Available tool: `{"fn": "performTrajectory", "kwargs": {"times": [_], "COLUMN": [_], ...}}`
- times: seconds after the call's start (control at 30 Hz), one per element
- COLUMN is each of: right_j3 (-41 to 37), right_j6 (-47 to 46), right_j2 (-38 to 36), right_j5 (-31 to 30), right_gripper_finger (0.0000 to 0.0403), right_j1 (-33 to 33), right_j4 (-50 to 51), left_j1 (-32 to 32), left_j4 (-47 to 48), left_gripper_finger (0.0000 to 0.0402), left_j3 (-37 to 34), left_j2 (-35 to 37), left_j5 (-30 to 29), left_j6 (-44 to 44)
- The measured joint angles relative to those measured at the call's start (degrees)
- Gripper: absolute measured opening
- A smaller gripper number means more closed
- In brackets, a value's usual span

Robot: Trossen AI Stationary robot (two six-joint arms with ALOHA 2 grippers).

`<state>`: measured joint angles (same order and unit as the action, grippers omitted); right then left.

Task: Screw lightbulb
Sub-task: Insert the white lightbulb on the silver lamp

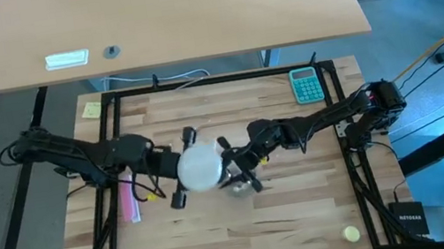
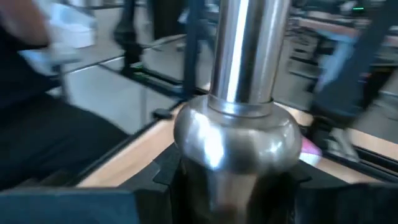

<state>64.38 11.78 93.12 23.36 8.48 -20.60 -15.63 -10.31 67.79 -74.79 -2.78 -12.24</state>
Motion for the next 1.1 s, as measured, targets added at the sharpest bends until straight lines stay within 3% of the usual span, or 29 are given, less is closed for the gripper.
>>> {"fn": "performTrajectory", "kwargs": {"times": [0.23,0.43,0.53,0.7,0.8,1.1], "right_j3": [0.00,-0.02,-0.01,0.22,0.26,0.26], "right_j6": [0.70,0.94,0.67,1.65,0.82,-0.85], "right_j2": [0.04,0.04,0.04,-0.31,-0.31,-0.33], "right_j5": [4.36,2.73,1.18,-4.95,-8.36,-24.54], "right_gripper_finger": [0.0140,0.0140,0.0140,0.0140,0.0140,0.0140], "right_j1": [0.94,0.96,0.97,1.13,1.08,0.99], "right_j4": [2.91,4.19,4.30,2.17,1.52,1.38], "left_j1": [1.93,3.79,3.65,2.86,1.52,-4.55], "left_j4": [0.00,0.58,-0.08,0.50,1.82,7.90], "left_gripper_finger": [0.0128,0.0128,0.0143,0.0239,0.0273,0.0286], "left_j3": [-0.06,-0.20,-0.22,-0.43,-0.46,-0.45], "left_j2": [-2.81,-2.60,-2.58,-2.32,-1.78,2.67], "left_j5": [17.13,21.01,18.58,12.54,7.36,-16.64], "left_j6": [-10.55,-10.50,-8.88,-7.12,-7.18,-4.29]}}
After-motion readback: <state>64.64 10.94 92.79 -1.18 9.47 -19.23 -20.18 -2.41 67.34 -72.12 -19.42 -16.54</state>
